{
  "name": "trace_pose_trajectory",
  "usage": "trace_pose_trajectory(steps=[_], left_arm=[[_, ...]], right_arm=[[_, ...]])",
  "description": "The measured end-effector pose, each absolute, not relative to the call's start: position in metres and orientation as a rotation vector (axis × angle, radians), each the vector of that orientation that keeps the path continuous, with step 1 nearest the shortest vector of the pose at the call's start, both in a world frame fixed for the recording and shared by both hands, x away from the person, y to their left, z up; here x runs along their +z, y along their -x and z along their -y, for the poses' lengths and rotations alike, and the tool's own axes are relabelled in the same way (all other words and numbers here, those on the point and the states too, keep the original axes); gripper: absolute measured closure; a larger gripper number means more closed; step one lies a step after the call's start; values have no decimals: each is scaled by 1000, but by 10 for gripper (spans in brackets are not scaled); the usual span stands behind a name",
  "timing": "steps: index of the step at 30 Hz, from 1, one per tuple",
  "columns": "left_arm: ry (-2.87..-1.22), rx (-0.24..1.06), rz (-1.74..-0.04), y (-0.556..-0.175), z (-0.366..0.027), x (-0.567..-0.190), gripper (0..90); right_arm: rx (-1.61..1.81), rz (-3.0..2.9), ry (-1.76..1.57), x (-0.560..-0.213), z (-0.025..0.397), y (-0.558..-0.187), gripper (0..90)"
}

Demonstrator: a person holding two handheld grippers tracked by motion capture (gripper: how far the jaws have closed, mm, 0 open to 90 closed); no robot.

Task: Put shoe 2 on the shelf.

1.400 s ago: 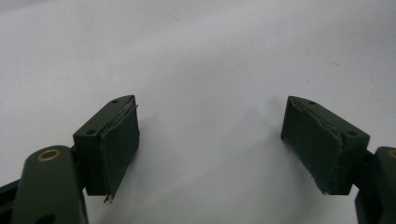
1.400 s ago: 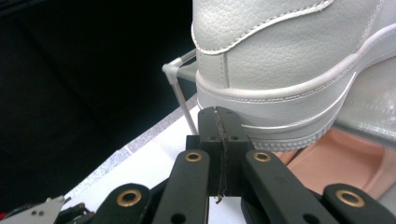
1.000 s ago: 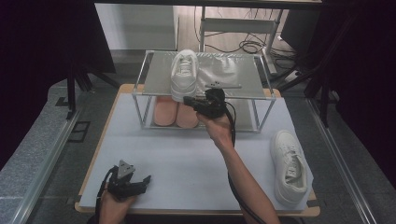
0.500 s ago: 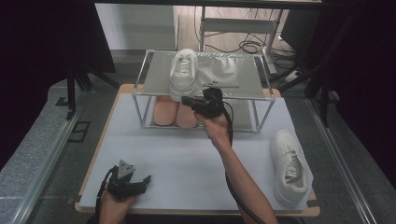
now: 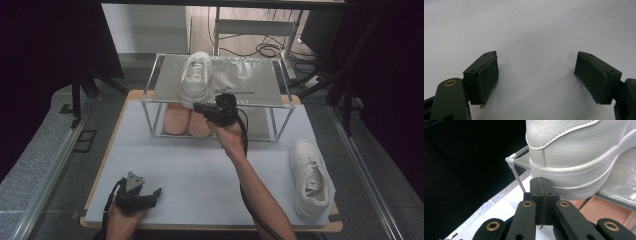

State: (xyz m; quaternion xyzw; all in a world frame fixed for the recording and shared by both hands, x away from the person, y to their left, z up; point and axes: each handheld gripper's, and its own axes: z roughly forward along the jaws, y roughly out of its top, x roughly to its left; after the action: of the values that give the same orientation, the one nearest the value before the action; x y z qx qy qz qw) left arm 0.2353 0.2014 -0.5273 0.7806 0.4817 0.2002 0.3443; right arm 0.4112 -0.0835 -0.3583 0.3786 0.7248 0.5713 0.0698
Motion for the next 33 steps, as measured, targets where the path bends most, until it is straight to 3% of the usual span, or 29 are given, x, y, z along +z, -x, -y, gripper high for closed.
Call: trace_pose_trajectory(steps=[13,33], left_arm=[[-2028,520,-1252,-235,-201,-527,195],[-2031,519,-1253,-235,-201,-527,195]], right_arm=[[1619,-2224,-1088,-362,99,-394,816],[1364,-2360,-920,-390,114,-367,515]])
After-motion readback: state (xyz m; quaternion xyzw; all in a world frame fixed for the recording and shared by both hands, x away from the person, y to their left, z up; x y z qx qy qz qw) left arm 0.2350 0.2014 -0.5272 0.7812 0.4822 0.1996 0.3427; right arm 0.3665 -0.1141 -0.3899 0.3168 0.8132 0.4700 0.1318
